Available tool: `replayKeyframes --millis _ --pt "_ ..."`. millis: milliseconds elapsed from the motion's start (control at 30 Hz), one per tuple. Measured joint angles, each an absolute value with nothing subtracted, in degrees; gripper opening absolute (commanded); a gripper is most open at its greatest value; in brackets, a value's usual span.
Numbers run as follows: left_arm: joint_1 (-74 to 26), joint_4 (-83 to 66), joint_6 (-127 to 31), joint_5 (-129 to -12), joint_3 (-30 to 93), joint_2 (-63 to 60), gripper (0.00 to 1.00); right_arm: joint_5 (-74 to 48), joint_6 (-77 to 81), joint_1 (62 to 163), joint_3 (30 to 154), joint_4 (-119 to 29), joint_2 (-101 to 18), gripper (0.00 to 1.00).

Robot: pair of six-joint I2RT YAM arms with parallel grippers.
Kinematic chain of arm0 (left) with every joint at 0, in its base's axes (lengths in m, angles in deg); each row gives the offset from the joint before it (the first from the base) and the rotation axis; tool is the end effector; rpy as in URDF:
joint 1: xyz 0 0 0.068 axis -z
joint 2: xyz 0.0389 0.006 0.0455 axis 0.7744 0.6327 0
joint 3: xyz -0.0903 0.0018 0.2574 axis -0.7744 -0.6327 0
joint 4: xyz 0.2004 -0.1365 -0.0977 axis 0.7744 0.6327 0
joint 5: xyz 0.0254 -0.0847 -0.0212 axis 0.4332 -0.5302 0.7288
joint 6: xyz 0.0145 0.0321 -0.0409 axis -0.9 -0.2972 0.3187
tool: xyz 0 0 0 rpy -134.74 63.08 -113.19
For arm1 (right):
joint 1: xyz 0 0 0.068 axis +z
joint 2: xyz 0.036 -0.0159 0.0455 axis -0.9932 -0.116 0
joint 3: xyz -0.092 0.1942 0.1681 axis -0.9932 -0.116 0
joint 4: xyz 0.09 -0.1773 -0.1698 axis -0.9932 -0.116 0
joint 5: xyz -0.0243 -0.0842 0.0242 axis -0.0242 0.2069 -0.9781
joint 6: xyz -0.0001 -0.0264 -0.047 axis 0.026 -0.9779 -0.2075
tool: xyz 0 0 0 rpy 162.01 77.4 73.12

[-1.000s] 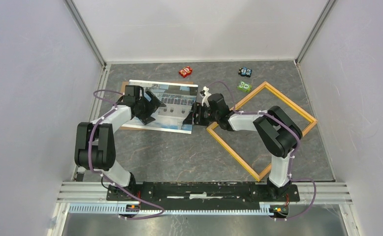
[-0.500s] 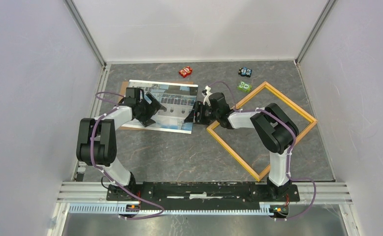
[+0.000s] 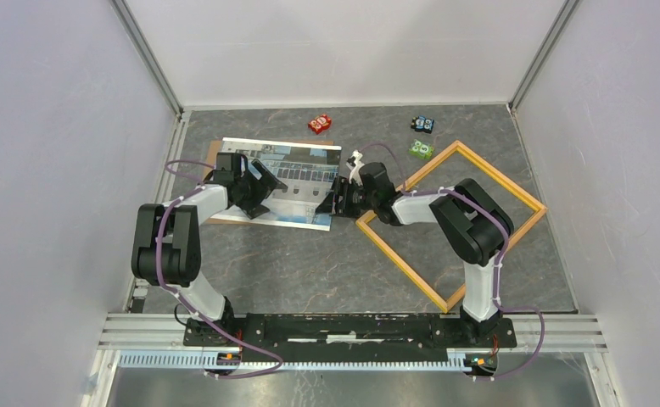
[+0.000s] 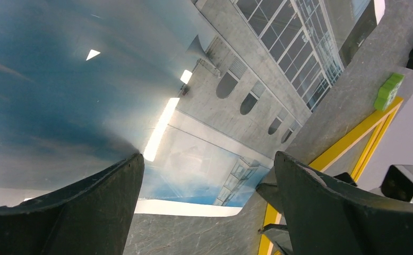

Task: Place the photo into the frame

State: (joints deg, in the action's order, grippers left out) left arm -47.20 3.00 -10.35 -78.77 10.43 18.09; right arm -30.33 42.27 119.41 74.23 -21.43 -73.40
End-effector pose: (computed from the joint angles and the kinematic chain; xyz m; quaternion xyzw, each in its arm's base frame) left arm 0.3241 -0.0302 0.1611 -0.3241 0.8844 -0.2587 0.2142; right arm 0.3155 0.2485 0.1323 -0.0210 0.8621 0.4550 0.2221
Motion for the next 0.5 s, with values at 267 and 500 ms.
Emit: replayKeyframes --millis 267,500 --pt "-47.2 0.16 -8.18 -80.85 9.16 18.15 1.0 -30.77 44.91 119.96 70.6 -16.58 -73.29 0.67" --pt "-47.2 -1.42 -6.76 -81.9 8.27 18.15 1.0 -31.09 48.69 120.09 68.37 -12.97 -72.57 0.7"
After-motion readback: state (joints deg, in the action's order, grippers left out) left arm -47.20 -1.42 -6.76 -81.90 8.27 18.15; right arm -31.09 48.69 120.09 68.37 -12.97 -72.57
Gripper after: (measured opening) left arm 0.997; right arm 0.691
